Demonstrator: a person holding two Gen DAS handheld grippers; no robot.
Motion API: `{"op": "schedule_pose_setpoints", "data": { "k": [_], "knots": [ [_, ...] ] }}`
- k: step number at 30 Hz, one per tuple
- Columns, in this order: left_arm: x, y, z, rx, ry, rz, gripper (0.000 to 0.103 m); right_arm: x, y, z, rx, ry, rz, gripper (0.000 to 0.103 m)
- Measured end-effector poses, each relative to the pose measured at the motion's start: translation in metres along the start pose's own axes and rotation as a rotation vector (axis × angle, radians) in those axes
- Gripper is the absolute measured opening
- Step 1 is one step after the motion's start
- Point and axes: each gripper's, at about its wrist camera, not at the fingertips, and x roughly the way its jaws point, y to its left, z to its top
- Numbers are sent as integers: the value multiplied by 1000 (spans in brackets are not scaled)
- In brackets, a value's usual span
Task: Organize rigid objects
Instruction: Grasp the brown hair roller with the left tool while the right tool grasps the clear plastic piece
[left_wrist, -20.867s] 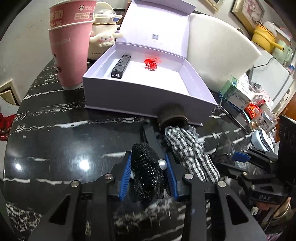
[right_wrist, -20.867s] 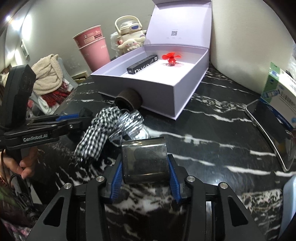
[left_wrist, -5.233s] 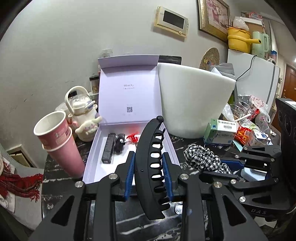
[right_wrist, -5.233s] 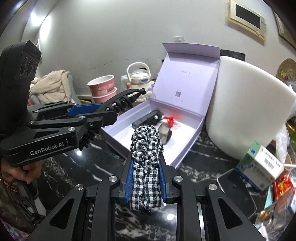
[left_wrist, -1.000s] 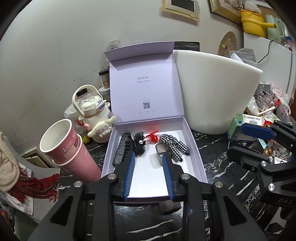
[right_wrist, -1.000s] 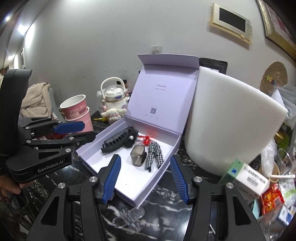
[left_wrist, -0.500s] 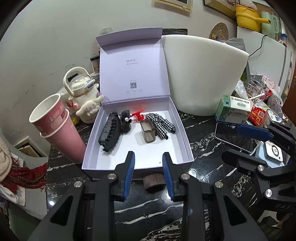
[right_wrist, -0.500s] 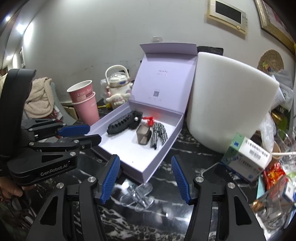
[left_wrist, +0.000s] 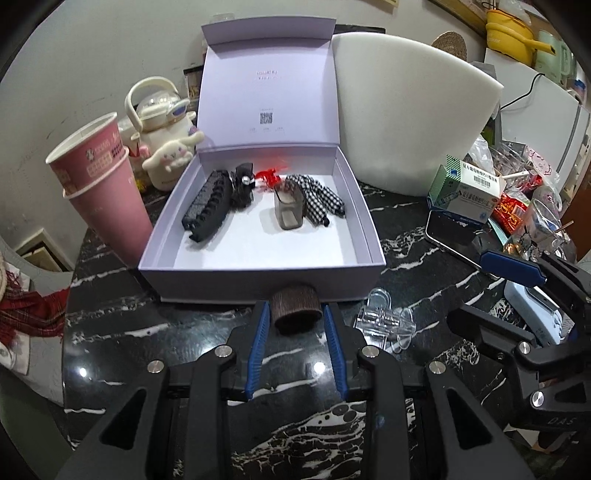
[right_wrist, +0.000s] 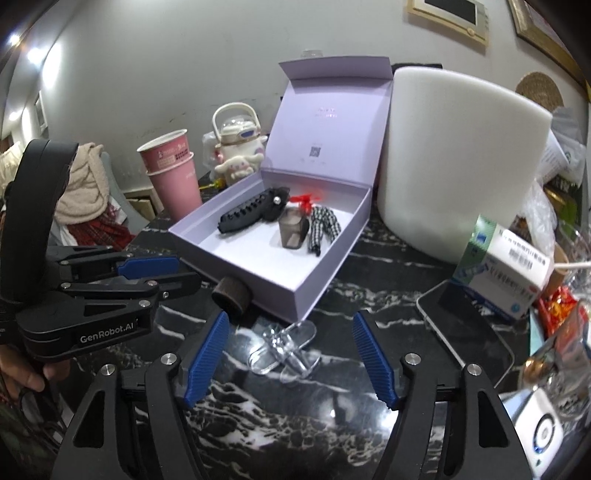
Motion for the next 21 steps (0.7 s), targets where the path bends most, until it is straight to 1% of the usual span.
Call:
{"op": "schedule_pose_setpoints", "data": {
  "k": [3, 4, 13, 14, 16, 18, 21],
  "knots": [
    [6, 4, -6, -29, 26, -64, 30, 5, 3, -8, -12, 16, -6, 71],
    [7, 5, -9, -40, 34, -72, 30, 7, 3, -11, -11, 24, -6, 71],
    [27, 16, -22, -73, 81, -56, 30, 31, -1, -29, 47, 91, 18, 76],
    [29, 16, -22, -76, 80, -59, 30, 34, -1, -31, 50, 100, 19, 77],
    [28, 18, -21, -83, 74, -83, 30, 42, -2, -34, 44, 121, 12, 82],
    [28, 20, -18, -89, 67, -104, 30, 52, 0, -38, 19, 145, -8, 83],
    [30, 22, -14, -95, 55, -112, 30, 63, 0, -41, 7, 172, -4, 84]
  ]
}}
